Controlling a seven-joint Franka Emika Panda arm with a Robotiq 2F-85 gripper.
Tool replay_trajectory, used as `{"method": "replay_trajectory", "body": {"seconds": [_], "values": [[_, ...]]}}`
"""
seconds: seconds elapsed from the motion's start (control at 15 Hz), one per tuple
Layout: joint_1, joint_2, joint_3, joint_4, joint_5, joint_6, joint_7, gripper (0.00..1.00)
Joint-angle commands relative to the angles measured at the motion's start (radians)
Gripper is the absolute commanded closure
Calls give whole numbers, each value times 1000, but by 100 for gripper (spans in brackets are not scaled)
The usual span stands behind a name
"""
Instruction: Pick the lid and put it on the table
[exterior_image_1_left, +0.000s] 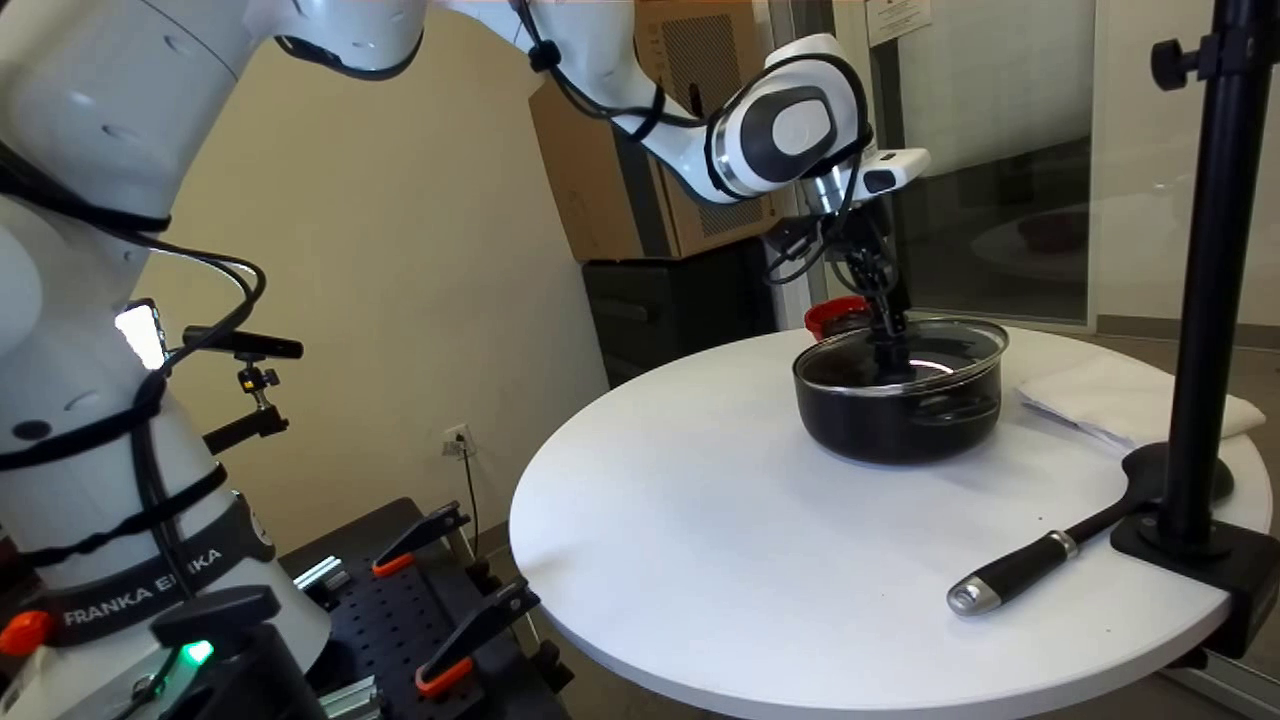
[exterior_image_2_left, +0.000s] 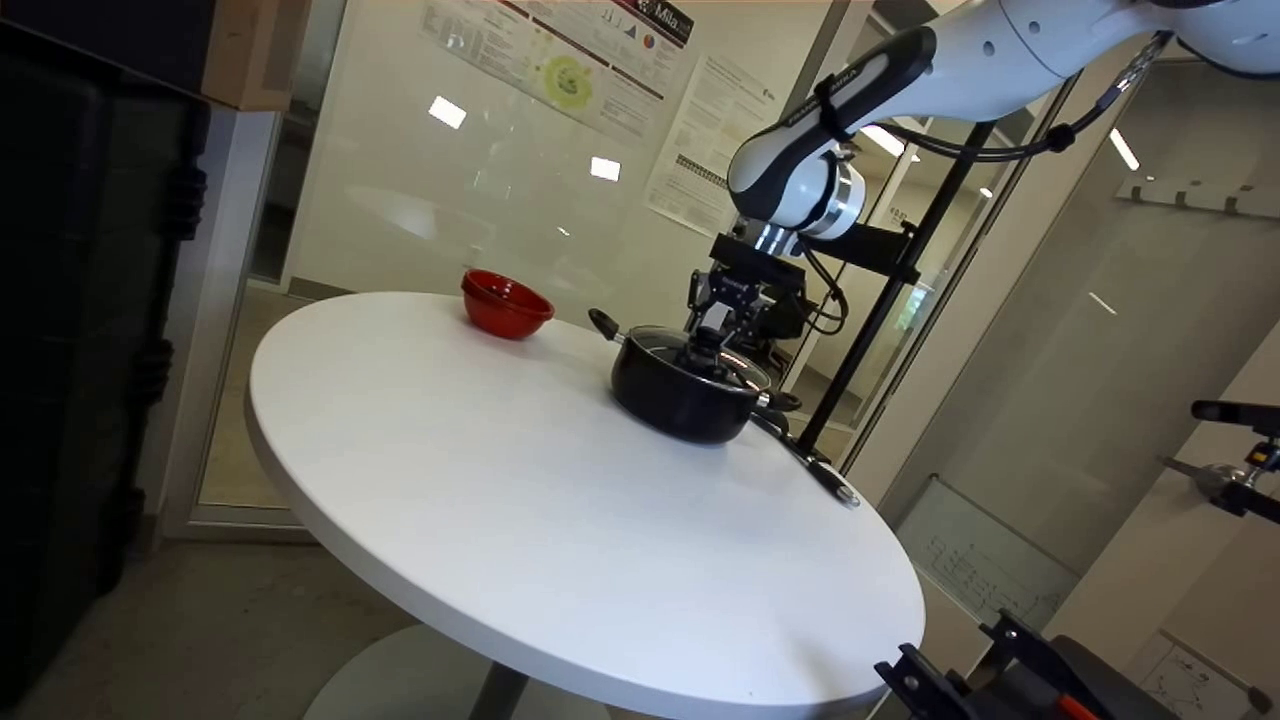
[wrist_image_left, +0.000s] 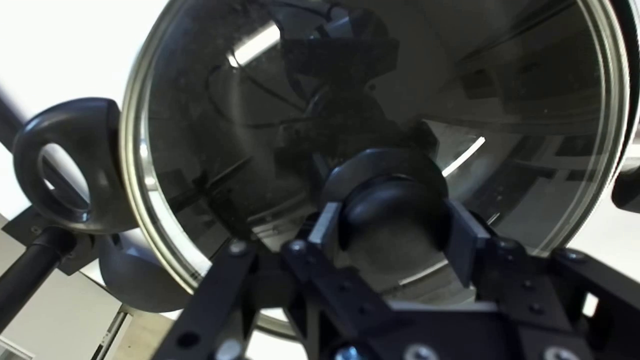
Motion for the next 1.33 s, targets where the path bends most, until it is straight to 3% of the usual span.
{"method": "replay_trajectory", "body": {"seconds": [0.0,0.53,1.0,1.07,1.13,1.27], "values": [[-13,28,10,69,17,-45,5,73],[-53,30,63,97,84,-126,-6,73],[-60,38,74,99,120,-116,-2,73],[-60,38,74,100,121,-118,-2,23],[-59,38,74,100,121,-118,0,23],[-56,34,78,101,125,-114,-3,9]]}}
